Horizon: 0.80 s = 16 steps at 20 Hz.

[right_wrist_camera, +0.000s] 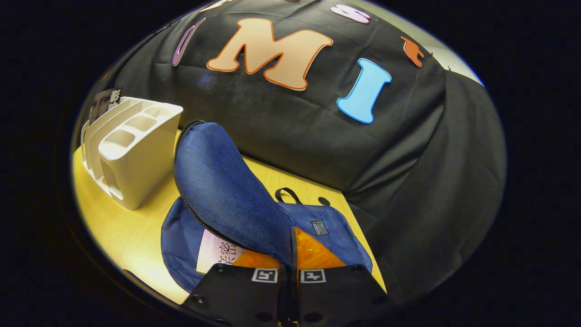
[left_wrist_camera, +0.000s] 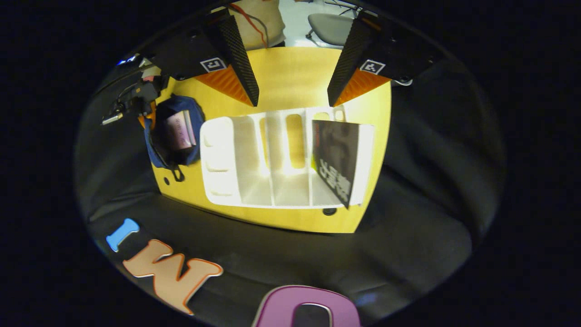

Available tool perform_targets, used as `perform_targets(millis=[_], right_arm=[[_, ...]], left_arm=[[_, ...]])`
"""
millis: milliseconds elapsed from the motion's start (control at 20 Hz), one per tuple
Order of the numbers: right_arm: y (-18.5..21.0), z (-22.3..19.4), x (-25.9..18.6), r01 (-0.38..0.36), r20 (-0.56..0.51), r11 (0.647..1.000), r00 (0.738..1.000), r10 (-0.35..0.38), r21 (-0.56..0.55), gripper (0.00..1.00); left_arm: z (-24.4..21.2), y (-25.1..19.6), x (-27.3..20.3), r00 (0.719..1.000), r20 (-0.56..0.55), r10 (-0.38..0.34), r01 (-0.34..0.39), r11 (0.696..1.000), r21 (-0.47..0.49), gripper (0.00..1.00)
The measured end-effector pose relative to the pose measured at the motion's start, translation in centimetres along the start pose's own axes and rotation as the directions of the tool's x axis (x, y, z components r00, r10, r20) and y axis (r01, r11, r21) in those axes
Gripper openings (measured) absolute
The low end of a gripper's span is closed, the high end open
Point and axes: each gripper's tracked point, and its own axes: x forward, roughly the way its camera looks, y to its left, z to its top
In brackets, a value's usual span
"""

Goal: Open the schoolbag, grab two books from the bookshelf and put them into the schoolbag.

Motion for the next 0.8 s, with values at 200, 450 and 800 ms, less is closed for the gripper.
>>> perform_targets(millis=[200,450,800], right_arm=[[0.1,0.0,0.1,0.023,-0.006,1.0,1.0,-0.023,-0.006,0.06],[0.4,0.0,0.2,0.043,-0.018,0.999,0.999,-0.043,-0.013,0.06],[1.0,-0.1,0.2,0.05,-0.024,0.998,0.998,-0.05,-0.032,0.05]], left_arm=[[0.8,4.4,2.4,0.997,-0.016,0.075,-0.075,0.997,0.022,0.88],[1.8,7.7,7.1,0.993,-0.052,0.105,-0.105,0.994,0.019,0.86],[2.4,7.4,11.0,0.989,-0.125,0.082,-0.084,0.996,-0.009,0.56]])
